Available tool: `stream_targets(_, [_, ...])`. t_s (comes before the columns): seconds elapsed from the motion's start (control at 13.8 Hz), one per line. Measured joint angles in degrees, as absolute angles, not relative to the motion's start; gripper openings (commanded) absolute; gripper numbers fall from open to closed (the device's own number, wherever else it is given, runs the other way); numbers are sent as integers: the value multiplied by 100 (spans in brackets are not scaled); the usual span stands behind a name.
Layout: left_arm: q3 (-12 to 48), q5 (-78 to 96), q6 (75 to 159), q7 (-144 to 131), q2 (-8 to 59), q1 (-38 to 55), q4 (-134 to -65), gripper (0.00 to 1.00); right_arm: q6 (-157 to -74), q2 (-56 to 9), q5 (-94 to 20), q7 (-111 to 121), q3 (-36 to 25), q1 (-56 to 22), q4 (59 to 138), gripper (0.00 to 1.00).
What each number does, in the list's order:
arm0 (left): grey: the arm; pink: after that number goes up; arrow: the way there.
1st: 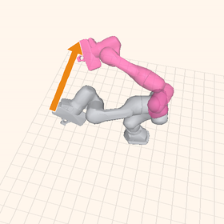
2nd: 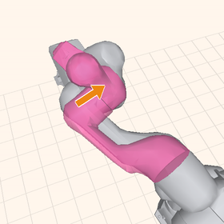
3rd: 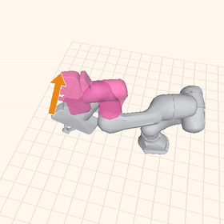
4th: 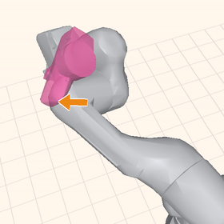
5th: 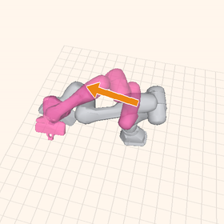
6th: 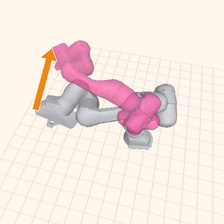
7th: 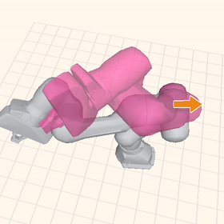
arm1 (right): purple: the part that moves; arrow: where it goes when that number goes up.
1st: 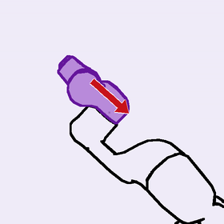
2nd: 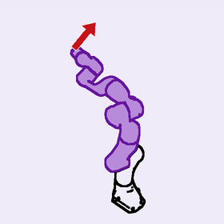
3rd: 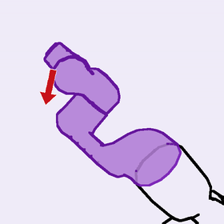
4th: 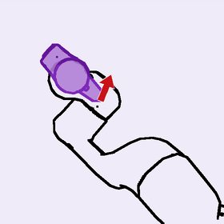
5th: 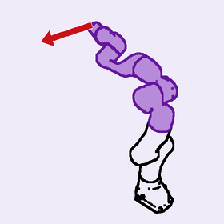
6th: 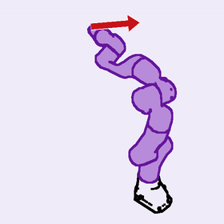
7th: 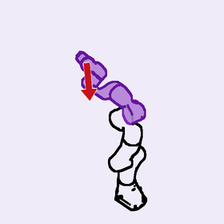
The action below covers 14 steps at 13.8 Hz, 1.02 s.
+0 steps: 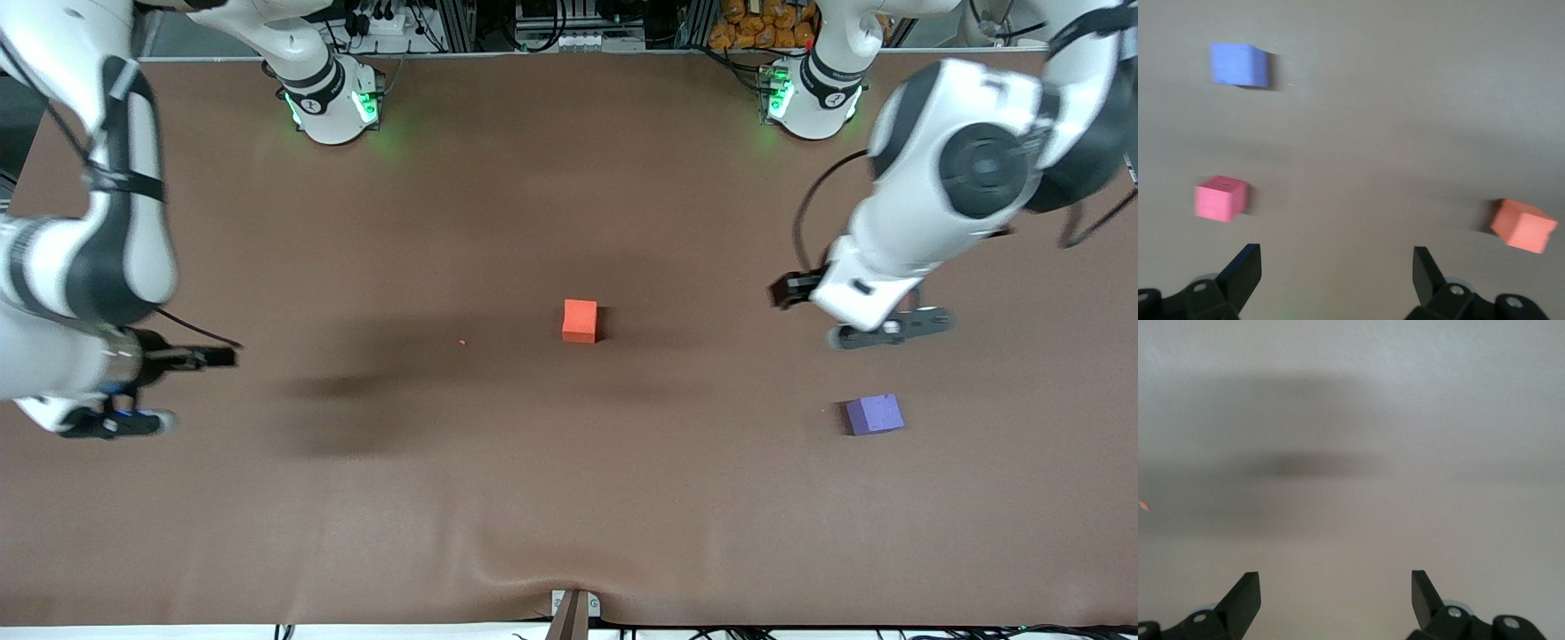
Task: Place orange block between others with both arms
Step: 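Reach the left gripper to the orange cube while the right gripper retracts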
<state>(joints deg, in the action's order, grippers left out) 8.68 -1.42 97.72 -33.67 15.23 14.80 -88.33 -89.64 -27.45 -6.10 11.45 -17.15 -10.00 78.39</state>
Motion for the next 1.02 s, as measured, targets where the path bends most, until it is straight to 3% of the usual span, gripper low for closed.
stream_targets(0.44, [871, -104, 10139, -4256, 2217, 2335, -8466, 100, -8727, -1173, -484, 1826, -1766, -232, 8759, 100])
stream_targets(0.73, [870, -103, 10657, -4261, 2630, 2591, -8417, 100, -8478, -296, -486, 786, -1578, -368, 9161, 100])
stream_targets(1.02, [874, -103, 10984, -4257, 2875, 2758, -8609, 100, -8383, 3, -467, 115, -1463, -771, 9224, 100])
